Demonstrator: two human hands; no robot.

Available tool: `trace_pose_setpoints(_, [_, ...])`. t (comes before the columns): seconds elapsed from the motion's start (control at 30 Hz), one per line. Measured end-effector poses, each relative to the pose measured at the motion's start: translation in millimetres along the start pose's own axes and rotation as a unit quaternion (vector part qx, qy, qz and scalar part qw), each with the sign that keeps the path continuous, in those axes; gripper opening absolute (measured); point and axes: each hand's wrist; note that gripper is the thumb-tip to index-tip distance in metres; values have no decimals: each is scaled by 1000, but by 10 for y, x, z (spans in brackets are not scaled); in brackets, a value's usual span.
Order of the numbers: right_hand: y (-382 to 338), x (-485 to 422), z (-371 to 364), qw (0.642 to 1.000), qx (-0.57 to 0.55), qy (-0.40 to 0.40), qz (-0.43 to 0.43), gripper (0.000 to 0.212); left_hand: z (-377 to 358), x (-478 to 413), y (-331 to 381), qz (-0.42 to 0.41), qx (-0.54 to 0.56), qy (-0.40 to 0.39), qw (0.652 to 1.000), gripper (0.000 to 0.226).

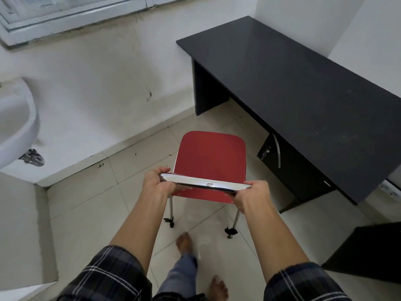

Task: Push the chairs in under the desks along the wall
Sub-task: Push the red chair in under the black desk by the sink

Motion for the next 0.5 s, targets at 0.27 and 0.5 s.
trace_pose_setpoints(0.27, [-270, -56, -885, 997, -73, -7, 8, 40, -675, -512, 603, 6, -10, -45, 999, 12])
trace_pose_setpoints(0.5, [-594, -117, -1556, 991, -129, -22, 20, 49, -1470, -965, 1067, 11, -64, -74, 995, 12])
Point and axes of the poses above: each hand's wrist, its own x-axis away from the middle knuckle, its own z-axis out of the back of the hand, y = z × x, and after that the axes turned 2 degrees about -z, right-handed
